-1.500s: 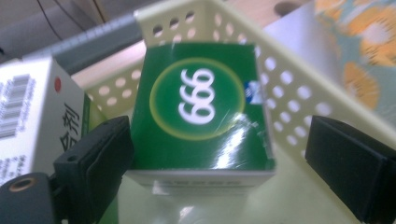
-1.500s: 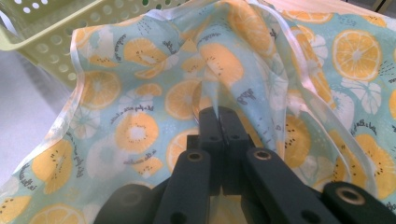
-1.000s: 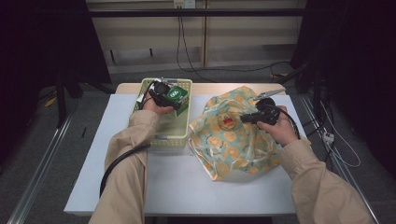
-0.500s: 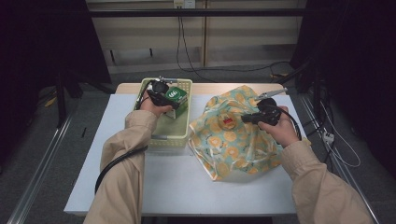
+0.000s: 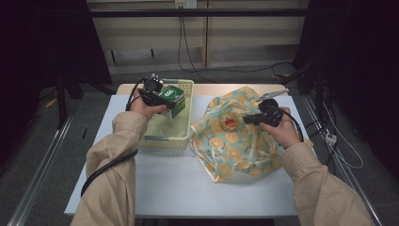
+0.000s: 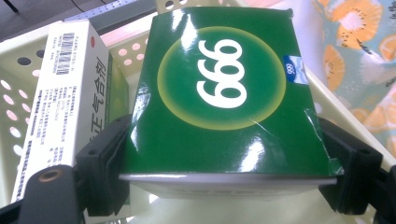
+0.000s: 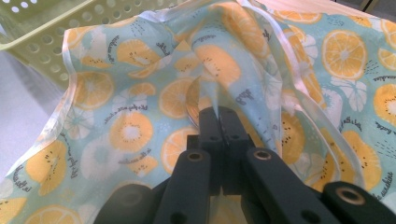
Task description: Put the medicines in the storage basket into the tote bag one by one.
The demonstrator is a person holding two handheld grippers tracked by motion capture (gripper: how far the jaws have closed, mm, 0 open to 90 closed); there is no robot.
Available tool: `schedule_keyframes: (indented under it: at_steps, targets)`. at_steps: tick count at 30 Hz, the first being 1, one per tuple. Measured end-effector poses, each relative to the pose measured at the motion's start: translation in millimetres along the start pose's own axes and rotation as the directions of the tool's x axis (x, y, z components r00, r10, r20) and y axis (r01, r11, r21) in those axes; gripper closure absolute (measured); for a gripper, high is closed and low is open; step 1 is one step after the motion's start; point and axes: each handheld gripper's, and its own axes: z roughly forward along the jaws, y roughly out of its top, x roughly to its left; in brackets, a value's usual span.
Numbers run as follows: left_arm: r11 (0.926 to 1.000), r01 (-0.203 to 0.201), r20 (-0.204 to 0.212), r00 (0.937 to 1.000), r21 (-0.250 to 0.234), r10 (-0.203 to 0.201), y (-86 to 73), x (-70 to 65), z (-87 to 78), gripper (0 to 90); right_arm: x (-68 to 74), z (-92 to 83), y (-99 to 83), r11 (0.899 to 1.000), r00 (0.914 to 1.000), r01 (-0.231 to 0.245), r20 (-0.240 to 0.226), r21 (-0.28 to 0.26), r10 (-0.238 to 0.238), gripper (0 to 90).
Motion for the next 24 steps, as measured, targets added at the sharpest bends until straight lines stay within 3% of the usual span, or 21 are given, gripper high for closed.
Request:
schedule_keyframes:
  at_steps: [5,11,19,24]
  targets:
    - [0.9998,0.015,-0.001,0.9999,-0.008,-0.015,-0.8,-0.9,-4.5,17.2,0.7,1.5,-0.2,1.0,1.0,-0.001,-0.001,0.002,0.001,90.0]
    - [0.9999,-0.006,0.008,1.0,-0.014,0.006,1.9,-2.4,-16.9,17.2,0.4,0.2,0.0,1.0,1.0,-0.001,0.002,0.0,0.001,90.0]
    - [0.998,0.009,0.06,0.9982,-0.063,-0.005,7.8,-13.7,-34.6,17.2,1.0,-1.3,0.2,1.0,1.0,-0.004,0.004,0.001,0.004,90.0]
    - [0.9972,-0.01,0.088,0.996,-0.074,0.016,11.4,-24.8,-42.1,17.2,2.2,-2.5,1.0,1.0,1.0,0.003,0.009,-0.002,-0.003,90.0]
